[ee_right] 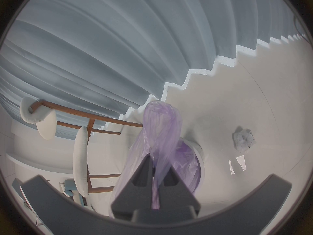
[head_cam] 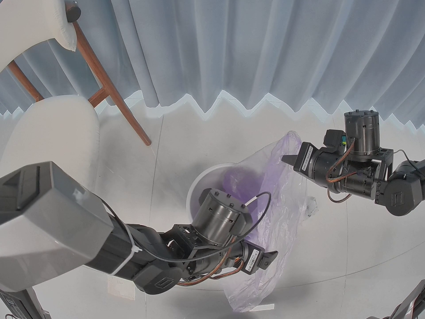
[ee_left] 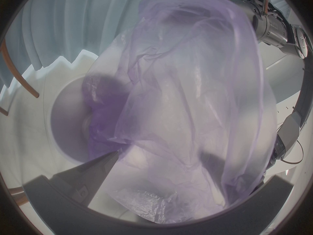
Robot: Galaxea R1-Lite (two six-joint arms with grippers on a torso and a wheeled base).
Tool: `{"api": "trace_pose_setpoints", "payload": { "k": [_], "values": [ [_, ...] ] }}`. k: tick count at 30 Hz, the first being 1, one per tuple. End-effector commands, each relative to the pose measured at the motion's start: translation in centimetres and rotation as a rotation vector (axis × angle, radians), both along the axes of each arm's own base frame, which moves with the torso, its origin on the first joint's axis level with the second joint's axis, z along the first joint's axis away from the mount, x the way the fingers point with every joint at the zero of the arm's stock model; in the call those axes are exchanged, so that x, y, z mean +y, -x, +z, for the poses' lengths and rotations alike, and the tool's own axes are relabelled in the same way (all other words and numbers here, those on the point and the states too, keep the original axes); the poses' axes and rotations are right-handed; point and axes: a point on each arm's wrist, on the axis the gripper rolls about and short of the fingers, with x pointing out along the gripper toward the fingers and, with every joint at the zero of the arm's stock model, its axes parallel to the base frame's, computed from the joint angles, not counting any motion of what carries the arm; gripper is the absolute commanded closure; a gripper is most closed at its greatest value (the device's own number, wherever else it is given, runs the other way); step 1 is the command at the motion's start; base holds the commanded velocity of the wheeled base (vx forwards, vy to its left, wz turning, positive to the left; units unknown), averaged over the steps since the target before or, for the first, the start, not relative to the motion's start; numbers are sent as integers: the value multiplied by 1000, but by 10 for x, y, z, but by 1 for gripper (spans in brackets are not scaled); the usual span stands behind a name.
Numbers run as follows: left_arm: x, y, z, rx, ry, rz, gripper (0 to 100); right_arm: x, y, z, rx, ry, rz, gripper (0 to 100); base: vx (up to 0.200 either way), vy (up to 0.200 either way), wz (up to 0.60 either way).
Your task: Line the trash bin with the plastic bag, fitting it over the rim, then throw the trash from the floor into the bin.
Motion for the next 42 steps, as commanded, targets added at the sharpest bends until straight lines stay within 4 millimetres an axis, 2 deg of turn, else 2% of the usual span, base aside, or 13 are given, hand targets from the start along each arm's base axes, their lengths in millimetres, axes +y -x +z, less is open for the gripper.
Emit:
{"api": "trace_pose_setpoints", "payload": {
  "k": [1, 7, 14, 15, 22, 24, 30, 35, 38, 39, 41, 42],
  "values": [
    [10, -1, 1, 4, -5, 19, 0, 0, 0, 1, -3, -2, 0, 100, 0, 0, 0],
    [19, -8, 0, 0, -17, 58, 0, -1, 1, 1, -3, -2, 0, 100, 0, 0, 0],
    [16, -8, -6, 7, -31, 55, 0, -2, 1, 3, -7, -4, -3, 100, 0, 0, 0],
    [14, -9, -7, 8, -28, 56, 100, -2, 2, 2, -5, -1, -2, 100, 0, 0, 0],
    [23, -25, 11, -30, 16, 104, 100, -13, 0, 1, -14, 26, -17, 100, 0, 0, 0],
    [34, -33, 23, -50, 41, 140, 100, -12, 1, 1, -24, 45, 8, 100, 0, 0, 0],
    [53, -44, 38, -77, 71, 193, 100, -10, 1, 2, -39, 47, 118, 100, 0, 0, 0],
    [72, -55, 48, -98, 91, 249, 100, -11, 3, 1, -49, 55, 226, 100, 0, 0, 0],
    [80, -60, 51, -101, 96, 269, 100, -14, 0, -2, -45, 60, 242, 100, 0, 0, 0],
    [89, -65, 53, -108, 103, 295, 100, -17, -3, -3, -52, 72, 243, 100, 0, 0, 0],
    [90, -66, 54, -108, 103, 299, 100, -18, -4, -4, -52, 75, 245, 100, 0, 0, 0],
    [100, -70, 58, -117, 109, 327, 100, -19, -4, -5, -58, 85, 261, 100, 0, 0, 0]
  ]
}}
